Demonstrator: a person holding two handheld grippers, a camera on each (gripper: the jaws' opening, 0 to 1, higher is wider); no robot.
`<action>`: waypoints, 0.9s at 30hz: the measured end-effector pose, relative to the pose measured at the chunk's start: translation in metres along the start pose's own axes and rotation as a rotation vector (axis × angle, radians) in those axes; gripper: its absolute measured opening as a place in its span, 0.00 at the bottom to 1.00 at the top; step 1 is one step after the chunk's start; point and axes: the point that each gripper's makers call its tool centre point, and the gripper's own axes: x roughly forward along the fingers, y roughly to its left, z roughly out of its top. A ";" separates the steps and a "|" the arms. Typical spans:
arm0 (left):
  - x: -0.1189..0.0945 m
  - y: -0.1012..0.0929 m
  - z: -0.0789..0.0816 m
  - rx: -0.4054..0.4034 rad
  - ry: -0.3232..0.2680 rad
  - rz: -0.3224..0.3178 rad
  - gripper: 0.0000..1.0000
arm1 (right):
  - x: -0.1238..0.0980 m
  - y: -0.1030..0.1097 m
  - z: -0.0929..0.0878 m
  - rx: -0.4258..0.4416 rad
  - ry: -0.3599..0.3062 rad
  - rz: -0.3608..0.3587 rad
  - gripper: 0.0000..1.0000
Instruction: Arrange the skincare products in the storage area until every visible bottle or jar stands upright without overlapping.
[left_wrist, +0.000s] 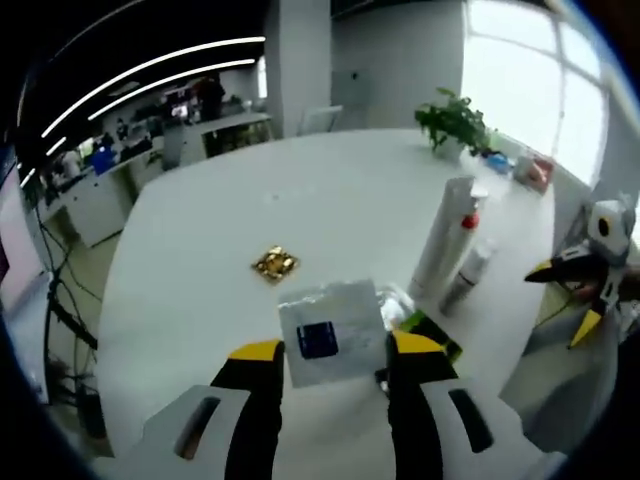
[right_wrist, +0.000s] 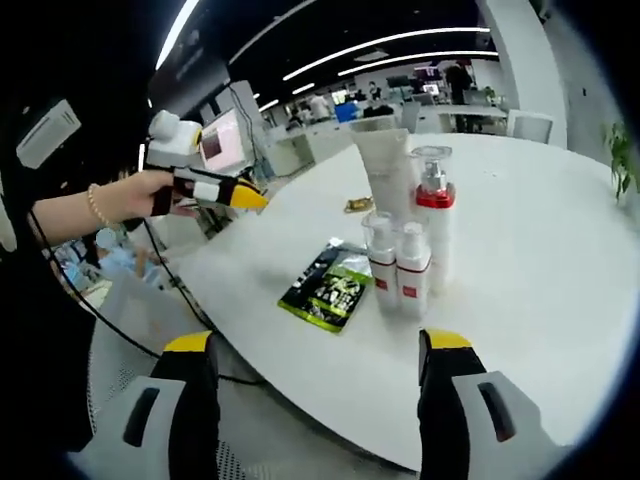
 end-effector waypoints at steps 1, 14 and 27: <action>-0.002 -0.001 0.000 0.005 -0.001 -0.001 0.42 | 0.000 0.002 0.003 0.010 -0.011 0.012 0.82; -0.019 -0.020 0.000 0.096 -0.020 -0.017 0.43 | 0.017 0.031 0.036 0.006 -0.071 0.106 0.75; -0.036 -0.033 0.005 0.089 -0.066 -0.034 0.43 | 0.040 0.056 0.084 -0.004 -0.142 0.214 0.56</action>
